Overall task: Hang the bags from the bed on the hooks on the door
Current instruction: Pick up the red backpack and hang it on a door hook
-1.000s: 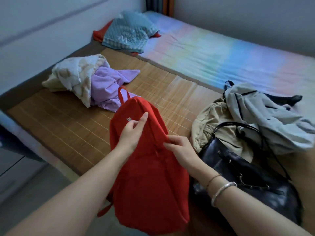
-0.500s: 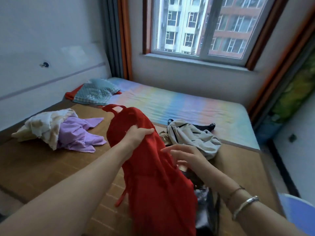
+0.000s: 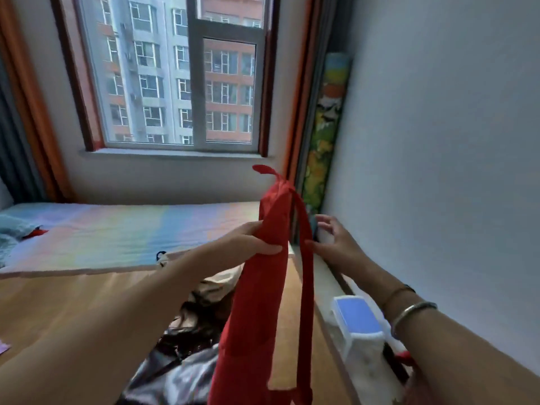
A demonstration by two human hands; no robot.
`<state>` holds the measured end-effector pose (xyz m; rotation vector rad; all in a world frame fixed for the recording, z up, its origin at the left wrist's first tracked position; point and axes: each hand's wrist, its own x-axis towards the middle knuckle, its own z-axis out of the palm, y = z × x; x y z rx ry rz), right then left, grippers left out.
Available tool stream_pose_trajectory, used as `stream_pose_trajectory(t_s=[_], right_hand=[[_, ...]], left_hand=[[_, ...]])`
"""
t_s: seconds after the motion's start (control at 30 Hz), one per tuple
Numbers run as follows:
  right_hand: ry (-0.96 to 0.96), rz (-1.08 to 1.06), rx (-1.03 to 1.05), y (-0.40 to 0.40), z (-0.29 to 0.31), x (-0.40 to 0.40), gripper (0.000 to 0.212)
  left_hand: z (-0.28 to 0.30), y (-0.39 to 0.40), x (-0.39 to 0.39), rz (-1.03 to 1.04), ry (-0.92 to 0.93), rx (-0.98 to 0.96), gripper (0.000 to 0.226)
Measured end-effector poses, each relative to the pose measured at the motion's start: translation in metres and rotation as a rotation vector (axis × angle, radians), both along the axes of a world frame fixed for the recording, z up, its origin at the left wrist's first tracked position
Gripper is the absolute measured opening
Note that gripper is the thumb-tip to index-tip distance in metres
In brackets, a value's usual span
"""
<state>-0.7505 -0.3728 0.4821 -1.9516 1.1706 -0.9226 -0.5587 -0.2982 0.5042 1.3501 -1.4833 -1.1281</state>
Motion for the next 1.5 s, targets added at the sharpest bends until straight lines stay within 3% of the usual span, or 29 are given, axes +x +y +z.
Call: stream_pose_trajectory(t_s=[0.07, 0.23, 0.33, 0.43, 0.5, 0.53, 0.63, 0.77, 0.97, 1.13, 1.3, 1.4, 1.5], right_hand=[[-0.003, -0.121, 0.011, 0.002, 0.003, -0.036, 0.043], [0.022, -0.472, 0.041, 0.019, 0.005, -0.118, 0.032], [-0.134, -0.737, -0.011, 0.046, 0.012, -0.167, 0.018], [-0.377, -0.938, -0.070, 0.088, 0.027, -0.216, 0.014], [-0.407, -0.969, -0.087, 0.112, 0.035, -0.231, 0.018], [-0.351, -1.025, -0.115, 0.134, 0.036, -0.245, 0.022], [-0.196, -1.099, -0.143, 0.192, 0.034, -0.267, 0.025], [-0.079, -1.140, -0.167, 0.277, 0.049, -0.303, 0.026], [0.043, -1.299, -0.280, 0.395, 0.096, -0.385, 0.029], [0.037, -1.483, -0.211, 0.520, 0.114, -0.464, 0.028], [-0.021, -1.651, -0.180, 0.625, 0.114, -0.512, 0.033], [-0.044, -1.741, -0.354, 0.676, 0.131, -0.540, 0.023], [0.090, -1.847, -0.519, 0.715, 0.159, -0.572, 0.028]], left_hand=[[0.000, -0.010, -0.029, -0.157, -0.035, 0.015, 0.021], [-0.001, -0.033, -0.098, -0.500, -0.124, 0.048, 0.026], [-0.004, -0.046, -0.145, -0.695, -0.265, 0.066, 0.041], [-0.008, -0.049, -0.201, -0.955, -0.447, 0.027, 0.024], [-0.011, -0.047, -0.226, -0.990, -0.472, -0.074, 0.004], [-0.010, -0.043, -0.250, -1.006, -0.453, -0.136, 0.004], [-0.001, -0.024, -0.304, -0.937, -0.336, -0.291, 0.039], [0.018, 0.045, -0.394, -1.285, -0.271, -0.352, 0.071], [0.046, 0.155, -0.520, -1.411, -0.013, -0.381, 0.043], [0.075, 0.250, -0.613, -1.570, 0.237, -0.287, 0.026], [0.106, 0.342, -0.692, -1.574, 0.373, -0.249, 0.036], [0.128, 0.396, -0.743, -1.683, 0.380, -0.176, 0.052], [0.149, 0.441, -0.788, -1.830, 0.441, -0.051, 0.053]])
